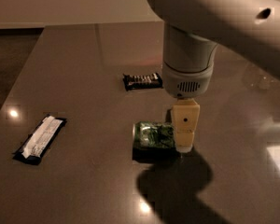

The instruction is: Knock green can over

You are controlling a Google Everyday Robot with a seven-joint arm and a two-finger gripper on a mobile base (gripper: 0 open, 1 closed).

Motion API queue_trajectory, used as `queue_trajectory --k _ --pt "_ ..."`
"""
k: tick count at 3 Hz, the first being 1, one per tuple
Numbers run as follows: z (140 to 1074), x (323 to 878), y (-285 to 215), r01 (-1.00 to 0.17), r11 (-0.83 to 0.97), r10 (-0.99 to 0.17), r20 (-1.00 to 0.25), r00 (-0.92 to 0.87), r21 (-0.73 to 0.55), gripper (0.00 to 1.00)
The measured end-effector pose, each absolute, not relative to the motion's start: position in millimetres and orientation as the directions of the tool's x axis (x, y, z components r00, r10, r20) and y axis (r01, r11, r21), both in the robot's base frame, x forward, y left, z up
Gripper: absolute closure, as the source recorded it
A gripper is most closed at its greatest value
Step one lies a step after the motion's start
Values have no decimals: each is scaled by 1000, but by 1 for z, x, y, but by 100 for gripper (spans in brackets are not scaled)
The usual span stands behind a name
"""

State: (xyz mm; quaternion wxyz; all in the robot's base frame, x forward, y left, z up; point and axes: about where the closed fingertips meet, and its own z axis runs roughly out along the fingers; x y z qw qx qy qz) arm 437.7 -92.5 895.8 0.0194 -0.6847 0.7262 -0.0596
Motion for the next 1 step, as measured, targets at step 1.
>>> queue_trajectory --k 1 --pt "896 438 -92 -992 55 -997 53 -62 -113 0"
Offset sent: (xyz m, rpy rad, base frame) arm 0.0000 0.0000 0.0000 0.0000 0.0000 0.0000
